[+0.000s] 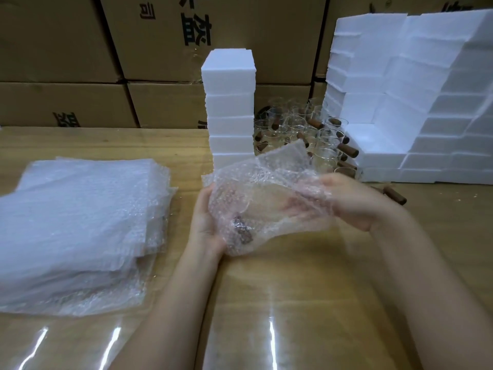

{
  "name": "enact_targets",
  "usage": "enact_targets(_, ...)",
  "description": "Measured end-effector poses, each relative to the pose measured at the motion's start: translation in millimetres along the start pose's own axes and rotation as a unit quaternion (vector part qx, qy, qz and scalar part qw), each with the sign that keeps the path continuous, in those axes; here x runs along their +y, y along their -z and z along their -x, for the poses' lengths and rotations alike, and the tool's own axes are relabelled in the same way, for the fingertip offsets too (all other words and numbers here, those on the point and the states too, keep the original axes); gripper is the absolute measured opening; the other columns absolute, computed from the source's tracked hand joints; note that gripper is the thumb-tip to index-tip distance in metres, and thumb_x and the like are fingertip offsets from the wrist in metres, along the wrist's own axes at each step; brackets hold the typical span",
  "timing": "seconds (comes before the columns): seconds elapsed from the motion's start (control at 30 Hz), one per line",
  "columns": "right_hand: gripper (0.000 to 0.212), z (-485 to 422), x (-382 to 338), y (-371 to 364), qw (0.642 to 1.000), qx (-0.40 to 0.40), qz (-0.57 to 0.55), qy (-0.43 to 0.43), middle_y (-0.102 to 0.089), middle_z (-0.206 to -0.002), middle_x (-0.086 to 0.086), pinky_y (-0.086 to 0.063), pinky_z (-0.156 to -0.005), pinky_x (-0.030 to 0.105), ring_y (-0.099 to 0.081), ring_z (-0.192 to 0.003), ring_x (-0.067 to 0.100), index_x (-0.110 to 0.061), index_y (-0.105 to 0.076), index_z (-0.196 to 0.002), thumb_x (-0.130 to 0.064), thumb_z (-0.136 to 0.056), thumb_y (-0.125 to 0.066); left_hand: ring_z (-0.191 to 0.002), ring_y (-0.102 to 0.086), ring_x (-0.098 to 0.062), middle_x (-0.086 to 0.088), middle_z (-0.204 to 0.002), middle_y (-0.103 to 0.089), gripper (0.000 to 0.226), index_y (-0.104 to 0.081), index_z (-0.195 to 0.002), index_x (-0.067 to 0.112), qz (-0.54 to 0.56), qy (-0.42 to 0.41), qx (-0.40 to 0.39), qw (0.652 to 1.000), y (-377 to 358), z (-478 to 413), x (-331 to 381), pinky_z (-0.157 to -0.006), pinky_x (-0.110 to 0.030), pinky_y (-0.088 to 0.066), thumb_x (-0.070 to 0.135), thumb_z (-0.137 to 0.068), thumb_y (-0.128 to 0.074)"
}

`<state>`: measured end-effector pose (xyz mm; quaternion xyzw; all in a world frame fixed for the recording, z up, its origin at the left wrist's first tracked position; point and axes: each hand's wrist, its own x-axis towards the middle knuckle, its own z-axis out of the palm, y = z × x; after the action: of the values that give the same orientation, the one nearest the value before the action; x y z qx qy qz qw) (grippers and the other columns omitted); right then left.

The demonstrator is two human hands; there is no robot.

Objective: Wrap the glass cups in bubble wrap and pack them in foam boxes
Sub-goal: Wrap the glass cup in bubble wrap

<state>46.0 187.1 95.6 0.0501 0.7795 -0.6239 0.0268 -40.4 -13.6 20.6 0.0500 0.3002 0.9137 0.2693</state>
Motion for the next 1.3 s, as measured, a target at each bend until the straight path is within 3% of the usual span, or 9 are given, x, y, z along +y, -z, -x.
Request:
enact_targets(0.13, 0.022, -7, -2, 15, 0.940, 0.308, -0.020, 0.143, -0.069, -0.078, -0.006, -0.050, -0.062, 0.019, -0.064, -0.069, 0.005, -0.021, -0.063, -0.083, -0.017, -0.097, -0.047, -0.080, -0.068, -0.023, -0.005, -0.085, -0.071, 0.021, -0.073, -0.078, 0.017, -0.009, -0.001, -0.020, 1.000, 8, 0, 0, -0.073, -0.035, -0.055, 0.032, -0.075, -0.059)
enact_targets(0.23, 0.022, -4, -4, -16, 0.950, 0.200, 0.087, 0.223, -0.064, -0.109, -0.023, -0.050, -0.079, 0.016, -0.058, -0.099, -0.011, -0.038, -0.061, -0.106, -0.033, -0.099, -0.042, -0.085, -0.065, -0.025, -0.008, -0.090, -0.069, 0.031, -0.072, -0.085, 0.016, -0.052, 0.011, -0.030, 0.998, 6, -2, -5, -0.078, -0.038, -0.054, 0.034, -0.060, -0.074)
enact_targets(0.37, 0.025, -4, 4, -56, 0.948, 0.046, 0.216, 0.230, -0.057, -0.109, -0.027, -0.045, -0.076, 0.006, -0.052, -0.087, -0.020, -0.034, -0.060, -0.116, -0.034, -0.098, -0.043, -0.082, -0.065, -0.023, -0.008, -0.090, -0.069, 0.044, -0.073, -0.090, 0.012, -0.048, 0.039, -0.070, 0.996, 2, -1, -7, -0.077, -0.035, -0.054, 0.036, -0.054, -0.083)
enact_targets(0.47, 0.025, -8, 17, -74, 0.893, 0.046, 0.355, 0.273, -0.060, -0.114, -0.021, -0.013, -0.107, 0.013, -0.043, -0.107, -0.010, -0.025, -0.067, -0.110, -0.029, -0.100, -0.044, -0.080, -0.066, -0.021, -0.009, -0.088, -0.070, 0.041, -0.074, -0.090, 0.009, -0.049, 0.049, -0.094, 0.993, 2, 2, -7, -0.073, -0.032, -0.056, 0.041, -0.065, -0.078)
enact_targets(0.7, 0.056, -10, 25, -82, 0.821, 0.047, 0.486, 0.295, -0.050, -0.097, -0.013, -0.013, -0.112, 0.036, -0.047, -0.096, 0.003, -0.019, -0.061, -0.089, -0.054, -0.094, -0.018, -0.088, -0.065, -0.028, -0.016, -0.096, -0.066, 0.042, -0.068, -0.103, 0.007, -0.145, 0.060, -0.102, 0.982, 0, 3, -11, -0.075, -0.036, -0.054, 0.039, -0.075, -0.071)
enact_targets(0.93, 0.041, -13, 31, -75, 0.743, 0.041, 0.601, 0.292, -0.056, -0.116, 0.001, -0.002, -0.119, 0.043, -0.046, -0.119, 0.013, -0.010, -0.059, -0.109, -0.044, -0.086, -0.051, -0.109, -0.064, -0.027, -0.015, -0.117, -0.067, 0.053, -0.062, -0.120, 0.012, -0.318, -0.038, -0.066, 0.945, -2, 3, -13, -0.087, -0.035, -0.050, 0.051, -0.083, -0.063)
enact_targets(1.1, 0.057, -15, 30, -78, 0.749, 0.047, 0.605, 0.264, -0.046, -0.137, 0.002, 0.002, -0.118, 0.042, -0.034, -0.132, 0.011, -0.012, -0.045, -0.135, -0.047, -0.089, -0.046, -0.119, -0.057, -0.014, 0.002, -0.136, -0.055, 0.068, -0.049, -0.125, 0.046, -0.407, -0.103, 0.020, 0.907, 2, -2, -14, -0.099, -0.033, -0.048, 0.061, -0.062, -0.072)
enact_targets(1.23, 0.040, -8, 13, -61, 0.886, -0.038, 0.404, 0.223, -0.056, -0.126, -0.020, -0.032, -0.092, 0.006, -0.043, -0.112, -0.010, -0.032, -0.058, -0.125, -0.051, -0.090, -0.049, -0.100, -0.068, -0.020, -0.006, -0.115, -0.067, 0.062, -0.054, -0.128, 0.024, -0.334, -0.079, 0.010, 0.939, 5, -3, -17, -0.076, -0.029, -0.054, 0.045, -0.072, -0.071)
enact_targets(1.3, 0.021, -5, 4, -39, 0.950, 0.012, 0.235, 0.206, -0.067, -0.102, -0.027, -0.053, -0.083, 0.022, -0.062, -0.097, -0.001, -0.040, -0.065, -0.104, -0.042, -0.092, -0.047, -0.096, -0.067, -0.030, -0.015, -0.110, -0.068, 0.060, -0.052, -0.128, 0.005, -0.291, -0.076, 0.019, 0.954, 4, -2, -15, -0.074, -0.036, -0.055, 0.037, -0.079, -0.064)
